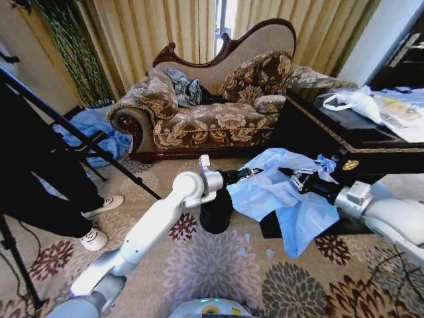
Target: Place a garbage bag over the trash bin.
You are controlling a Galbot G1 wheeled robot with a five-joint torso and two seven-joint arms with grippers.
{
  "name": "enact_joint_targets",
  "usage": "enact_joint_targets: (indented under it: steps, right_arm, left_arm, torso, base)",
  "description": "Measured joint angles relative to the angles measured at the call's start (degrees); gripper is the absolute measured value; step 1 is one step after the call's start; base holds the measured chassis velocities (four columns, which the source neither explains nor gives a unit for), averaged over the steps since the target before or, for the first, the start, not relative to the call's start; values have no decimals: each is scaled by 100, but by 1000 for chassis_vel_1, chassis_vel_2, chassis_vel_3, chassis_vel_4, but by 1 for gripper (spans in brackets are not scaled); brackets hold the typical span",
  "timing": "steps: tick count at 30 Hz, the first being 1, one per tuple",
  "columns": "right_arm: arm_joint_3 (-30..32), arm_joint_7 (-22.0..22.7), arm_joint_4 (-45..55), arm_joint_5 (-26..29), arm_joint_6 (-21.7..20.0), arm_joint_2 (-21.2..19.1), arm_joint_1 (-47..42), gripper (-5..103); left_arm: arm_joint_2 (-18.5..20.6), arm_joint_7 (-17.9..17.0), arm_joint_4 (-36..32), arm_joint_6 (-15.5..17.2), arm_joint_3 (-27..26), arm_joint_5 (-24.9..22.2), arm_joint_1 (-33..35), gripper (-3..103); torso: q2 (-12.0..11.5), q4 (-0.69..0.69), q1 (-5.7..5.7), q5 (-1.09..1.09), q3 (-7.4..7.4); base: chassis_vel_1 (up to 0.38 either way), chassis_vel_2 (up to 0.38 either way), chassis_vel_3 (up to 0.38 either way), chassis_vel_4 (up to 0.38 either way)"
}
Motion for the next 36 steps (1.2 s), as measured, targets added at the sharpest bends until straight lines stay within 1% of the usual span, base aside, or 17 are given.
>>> enact_joint_targets:
  steps: [7,8,10,14,17,18,22,23,25,26,29,30,32,33,36]
  right_arm:
    - [-135,-15,-90,-25,-175,-376,-20,0]
    - [-135,-15,-90,-25,-175,-376,-20,0]
    - [-204,26,-79,-27,-220,-524,-55,0]
    - [-246,50,-35,-29,-254,-552,-106,0]
    - [-298,94,100,-9,-287,-451,-149,0]
    - [-298,94,100,-9,-287,-451,-149,0]
    - [-555,278,328,-31,-309,-215,-104,0]
    - [-555,278,328,-31,-309,-215,-104,0]
    - [-882,472,456,-107,-342,-62,-15,0]
    - [-882,472,456,-107,-342,-62,-15,0]
    - [-1265,793,592,-161,-449,64,55,0]
    - [-1265,793,592,-161,-449,64,55,0]
    - [-1586,1028,674,-245,-526,162,157,0]
    - [-1586,1028,674,-245,-526,162,157,0]
    - [-2130,1195,720,-374,-612,377,570,0]
  left_arm:
    - [-11,92,-169,13,-6,146,214,0]
    - [-11,92,-169,13,-6,146,214,0]
    - [-21,145,-241,19,-31,224,334,0]
    - [26,167,-331,21,-114,252,452,0]
    - [194,164,-508,22,-282,252,648,0]
    - [194,164,-508,22,-282,252,648,0]
    - [521,147,-795,18,-579,254,1088,0]
    - [521,147,-795,18,-579,254,1088,0]
    - [730,149,-1006,18,-895,257,1434,0]
    - [730,149,-1006,18,-895,257,1434,0]
    - [903,165,-1187,14,-1196,268,1713,0]
    - [903,165,-1187,14,-1196,268,1713,0]
    - [1047,208,-1423,9,-1361,323,2003,0]
    - [1047,208,-1423,9,-1361,323,2003,0]
    - [1152,274,-1723,0,-1622,439,2426,0]
  torso:
    - [0,0,0,0,0]
    - [0,0,0,0,0]
    - [0,0,0,-1,0]
    - [0,-1,0,0,0]
    - [0,-1,0,-1,0]
    - [0,-1,0,-1,0]
    - [0,0,0,-1,0]
    - [0,0,0,-1,0]
    - [0,0,0,-2,-1]
    - [0,0,0,-2,-1]
    - [0,0,0,-2,0]
    - [0,0,0,-2,0]
    - [0,0,0,-2,-1]
    - [0,0,0,-2,-1]
    - [0,0,0,-2,-1]
  base:
    - [0,0,0,0]
    - [0,0,0,0]
    - [0,0,0,0]
    - [0,0,0,0]
    - [0,0,0,0]
    - [0,0,0,0]
    - [0,0,0,0]
    - [0,0,0,0]
    - [0,0,0,0]
    - [0,0,0,0]
    - [0,0,0,0]
    - [0,0,0,0]
    - [0,0,0,0]
    - [0,0,0,0]
    - [0,0,0,0]
